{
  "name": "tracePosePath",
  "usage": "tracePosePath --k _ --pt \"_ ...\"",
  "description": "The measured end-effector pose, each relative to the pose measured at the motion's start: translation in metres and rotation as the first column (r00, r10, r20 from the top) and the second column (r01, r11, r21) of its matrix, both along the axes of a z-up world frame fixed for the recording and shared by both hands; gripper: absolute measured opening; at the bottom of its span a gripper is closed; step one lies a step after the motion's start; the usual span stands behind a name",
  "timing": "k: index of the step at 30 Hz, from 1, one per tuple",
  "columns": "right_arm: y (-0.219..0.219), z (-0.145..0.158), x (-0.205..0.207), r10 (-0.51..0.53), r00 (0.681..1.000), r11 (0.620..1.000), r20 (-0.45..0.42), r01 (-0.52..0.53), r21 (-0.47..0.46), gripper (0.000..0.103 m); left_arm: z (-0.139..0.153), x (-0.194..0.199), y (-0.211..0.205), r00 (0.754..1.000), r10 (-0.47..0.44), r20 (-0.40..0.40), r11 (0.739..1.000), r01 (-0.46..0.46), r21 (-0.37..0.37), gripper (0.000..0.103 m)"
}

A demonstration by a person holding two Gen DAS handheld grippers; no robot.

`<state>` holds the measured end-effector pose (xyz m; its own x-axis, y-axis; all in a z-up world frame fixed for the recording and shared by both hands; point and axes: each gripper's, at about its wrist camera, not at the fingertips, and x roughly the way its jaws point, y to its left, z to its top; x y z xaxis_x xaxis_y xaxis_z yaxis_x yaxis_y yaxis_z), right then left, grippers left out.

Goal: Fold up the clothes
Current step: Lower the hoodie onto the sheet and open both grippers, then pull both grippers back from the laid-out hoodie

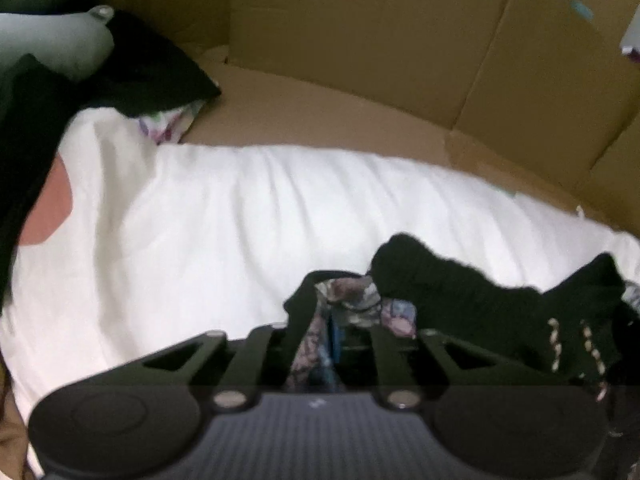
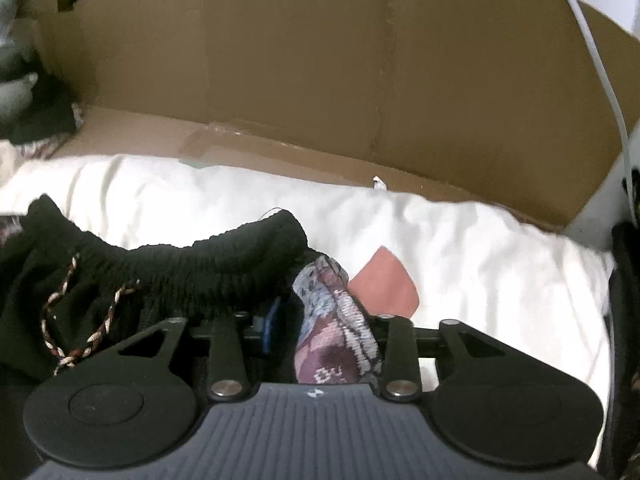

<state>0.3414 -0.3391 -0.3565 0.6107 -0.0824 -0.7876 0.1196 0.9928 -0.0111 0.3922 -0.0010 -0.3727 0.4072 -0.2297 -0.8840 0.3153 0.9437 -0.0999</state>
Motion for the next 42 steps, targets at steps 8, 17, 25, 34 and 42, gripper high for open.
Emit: tracePosePath --k 8,17,25,34,42 --pt "-0.018 0.026 -0.017 -0.065 0.996 0.994 0.065 0.060 0.087 0.052 0.014 -0.012 0.015 0.999 0.029 0.021 0.999 -0.030 0.032 0.041" --pt "-0.042 0.075 -0.052 -0.163 0.975 0.980 0.151 0.142 0.139 0.054 0.048 -0.042 0.049 0.996 0.090 -0.021 0.995 -0.091 -0.046 0.049" --pt "-0.053 0.112 -0.104 -0.154 0.972 0.983 0.179 0.132 0.130 0.054 0.077 -0.080 0.061 0.997 0.068 -0.018 0.995 -0.070 -0.073 0.053" --pt "-0.050 0.150 -0.169 -0.116 0.967 0.983 0.225 0.080 0.164 0.054 0.093 -0.130 0.083 0.999 0.053 -0.012 0.996 -0.054 -0.077 0.056" --pt "-0.028 0.139 -0.200 -0.053 0.980 0.980 0.191 0.014 0.197 0.054 0.078 -0.155 0.109 0.994 0.096 -0.061 0.993 -0.100 -0.070 0.058"
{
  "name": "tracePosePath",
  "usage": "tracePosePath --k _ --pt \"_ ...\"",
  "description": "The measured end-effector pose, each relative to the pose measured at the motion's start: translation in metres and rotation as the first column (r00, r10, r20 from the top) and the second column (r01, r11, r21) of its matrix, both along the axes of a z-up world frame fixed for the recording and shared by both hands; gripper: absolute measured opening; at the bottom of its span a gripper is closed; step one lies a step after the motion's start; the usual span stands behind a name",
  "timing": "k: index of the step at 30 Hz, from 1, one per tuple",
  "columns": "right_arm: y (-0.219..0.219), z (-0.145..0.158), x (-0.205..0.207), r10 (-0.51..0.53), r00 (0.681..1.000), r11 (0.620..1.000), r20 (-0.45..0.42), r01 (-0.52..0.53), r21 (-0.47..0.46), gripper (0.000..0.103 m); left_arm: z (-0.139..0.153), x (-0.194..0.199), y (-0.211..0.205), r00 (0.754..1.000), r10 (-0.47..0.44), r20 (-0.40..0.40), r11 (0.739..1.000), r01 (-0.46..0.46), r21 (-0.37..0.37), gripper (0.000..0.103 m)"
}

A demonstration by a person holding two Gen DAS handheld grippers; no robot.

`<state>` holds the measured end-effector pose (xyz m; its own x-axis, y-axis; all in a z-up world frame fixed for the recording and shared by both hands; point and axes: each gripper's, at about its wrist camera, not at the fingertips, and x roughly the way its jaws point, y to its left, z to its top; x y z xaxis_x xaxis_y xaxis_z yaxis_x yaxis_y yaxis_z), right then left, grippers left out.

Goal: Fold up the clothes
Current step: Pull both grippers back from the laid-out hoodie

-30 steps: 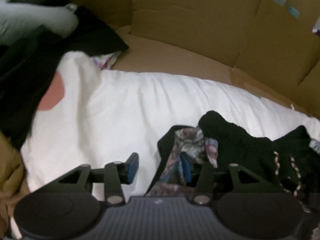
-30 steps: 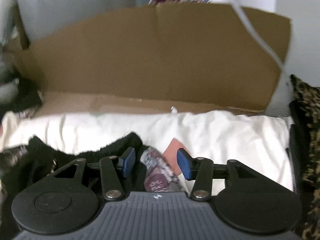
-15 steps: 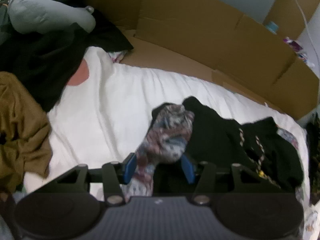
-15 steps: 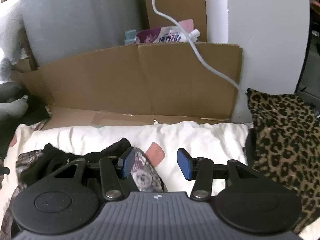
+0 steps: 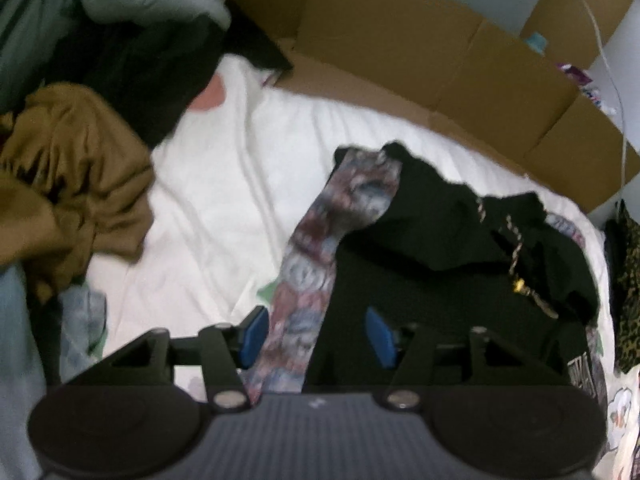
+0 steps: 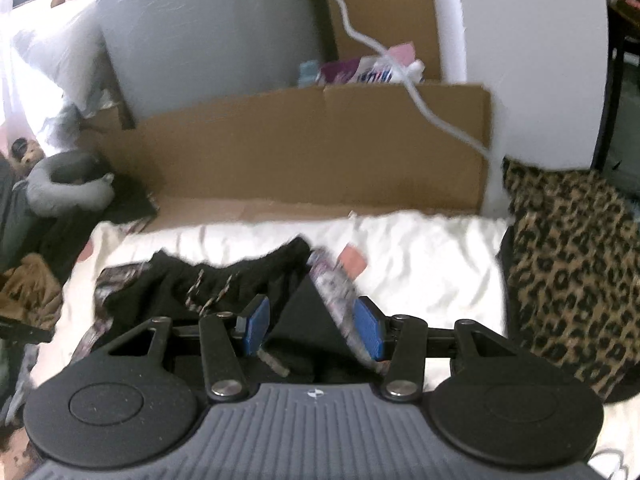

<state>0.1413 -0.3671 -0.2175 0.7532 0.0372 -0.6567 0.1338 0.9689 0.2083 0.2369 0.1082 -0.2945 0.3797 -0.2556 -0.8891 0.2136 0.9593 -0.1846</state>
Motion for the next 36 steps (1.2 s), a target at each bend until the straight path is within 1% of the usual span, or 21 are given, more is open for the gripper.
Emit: tracePosePath --k 5,10,13,16,20,25,29,33,36 --pt "0.017 -0.012 -0.017 0.036 0.998 0.999 -0.046 -0.034 0.030 0.054 -0.008 -0.006 0.010 1.000 0.007 -0.007 1.000 -0.007 0.008 0.058" --pt "0.036 -0.023 -0.036 0.059 0.995 0.998 -0.084 -0.056 0.041 0.054 -0.014 -0.012 0.021 1.000 0.013 -0.013 1.000 -0.013 0.017 0.058" --pt "0.046 -0.034 -0.046 0.062 0.993 0.996 -0.097 -0.055 0.076 0.054 -0.017 -0.016 0.030 1.000 0.023 -0.016 0.999 -0.023 0.026 0.058" --pt "0.059 -0.048 -0.049 0.086 0.988 0.994 -0.126 -0.076 0.080 0.054 -0.021 -0.018 0.042 0.999 0.044 -0.031 0.998 -0.042 0.039 0.058" --pt "0.075 -0.065 -0.051 0.120 0.981 0.987 -0.151 -0.101 0.127 0.054 -0.025 -0.025 0.056 0.997 0.064 -0.039 0.995 -0.061 0.081 0.058" --pt "0.094 -0.073 -0.060 0.149 0.972 0.979 -0.180 -0.119 0.166 0.054 -0.030 -0.038 0.074 0.991 0.116 -0.064 0.989 -0.110 0.100 0.059" --pt "0.110 -0.083 -0.068 0.178 0.963 0.971 -0.200 -0.139 0.194 0.054 -0.031 -0.043 0.083 0.987 0.147 -0.062 0.982 -0.139 0.126 0.058" --pt "0.121 -0.091 -0.075 0.188 0.959 0.964 -0.213 -0.139 0.227 0.054 -0.030 -0.045 0.084 0.989 0.136 -0.064 0.982 -0.125 0.142 0.058" --pt "0.127 -0.096 -0.079 0.195 0.955 0.960 -0.225 -0.140 0.241 0.054 -0.028 -0.048 0.084 0.990 0.126 -0.066 0.984 -0.117 0.136 0.058"
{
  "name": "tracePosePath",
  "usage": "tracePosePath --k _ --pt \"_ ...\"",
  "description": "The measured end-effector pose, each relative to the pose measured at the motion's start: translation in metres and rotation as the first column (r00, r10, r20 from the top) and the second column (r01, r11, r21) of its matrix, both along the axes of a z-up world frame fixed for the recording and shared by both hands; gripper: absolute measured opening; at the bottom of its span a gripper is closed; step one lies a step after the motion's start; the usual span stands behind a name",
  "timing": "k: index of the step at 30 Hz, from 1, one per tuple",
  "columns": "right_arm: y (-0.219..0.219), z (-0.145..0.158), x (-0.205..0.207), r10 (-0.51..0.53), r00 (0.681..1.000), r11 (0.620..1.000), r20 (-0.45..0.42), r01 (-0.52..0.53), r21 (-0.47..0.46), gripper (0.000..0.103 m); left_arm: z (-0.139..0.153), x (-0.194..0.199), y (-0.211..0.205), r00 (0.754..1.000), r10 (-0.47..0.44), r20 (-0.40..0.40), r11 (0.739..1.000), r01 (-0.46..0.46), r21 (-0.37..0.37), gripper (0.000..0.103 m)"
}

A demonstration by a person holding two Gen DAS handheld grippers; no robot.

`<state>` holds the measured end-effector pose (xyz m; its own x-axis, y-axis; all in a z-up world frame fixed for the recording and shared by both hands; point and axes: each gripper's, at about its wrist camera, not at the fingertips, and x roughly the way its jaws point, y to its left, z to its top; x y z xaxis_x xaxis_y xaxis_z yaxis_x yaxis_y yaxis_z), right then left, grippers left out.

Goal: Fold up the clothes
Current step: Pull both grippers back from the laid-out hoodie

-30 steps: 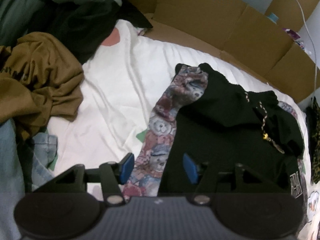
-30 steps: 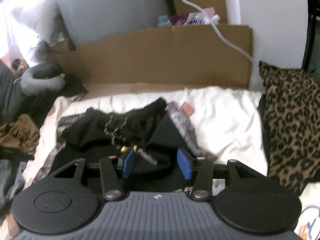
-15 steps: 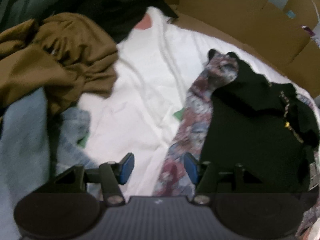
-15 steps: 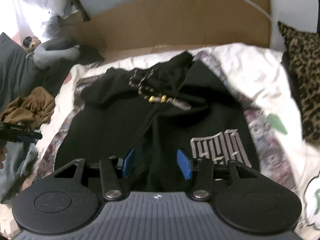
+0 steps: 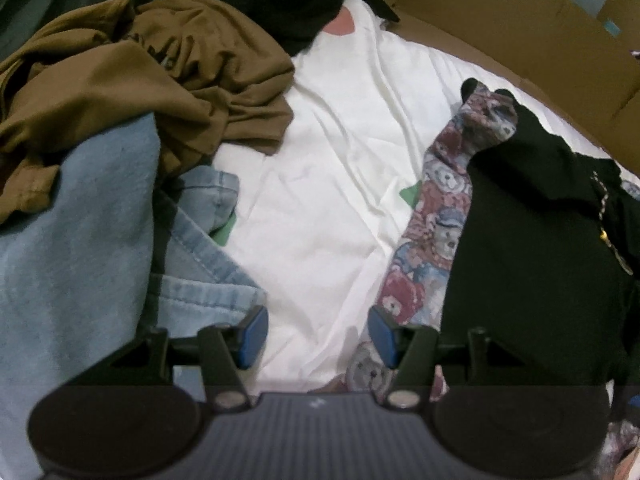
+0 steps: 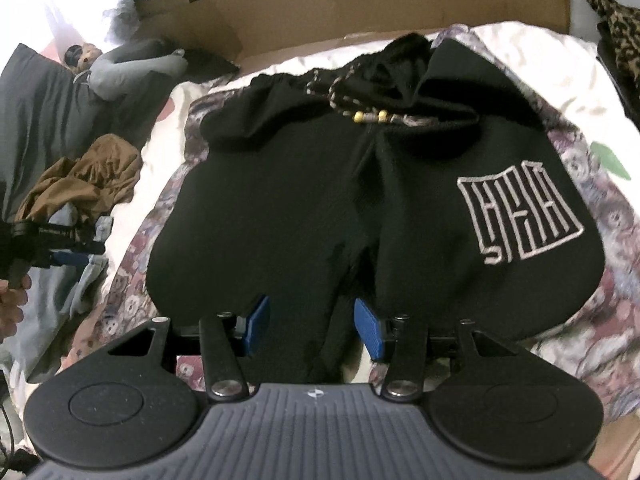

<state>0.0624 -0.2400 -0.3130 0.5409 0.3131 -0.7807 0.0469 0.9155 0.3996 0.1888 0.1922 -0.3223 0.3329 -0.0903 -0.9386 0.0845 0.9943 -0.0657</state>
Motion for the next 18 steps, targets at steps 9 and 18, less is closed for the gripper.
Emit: tracePosePath --k 9,18 --pt "0.018 -0.008 -0.015 0.041 0.999 0.999 -0.035 -0.040 0.035 0.054 -0.002 -0.007 0.012 1.000 0.002 -0.024 1.000 -0.002 -0.004 0.059" --pt "0.030 -0.020 -0.025 0.054 0.994 0.998 -0.098 -0.050 0.038 0.054 -0.012 -0.023 0.038 0.998 0.059 -0.022 0.998 -0.059 -0.002 0.061"
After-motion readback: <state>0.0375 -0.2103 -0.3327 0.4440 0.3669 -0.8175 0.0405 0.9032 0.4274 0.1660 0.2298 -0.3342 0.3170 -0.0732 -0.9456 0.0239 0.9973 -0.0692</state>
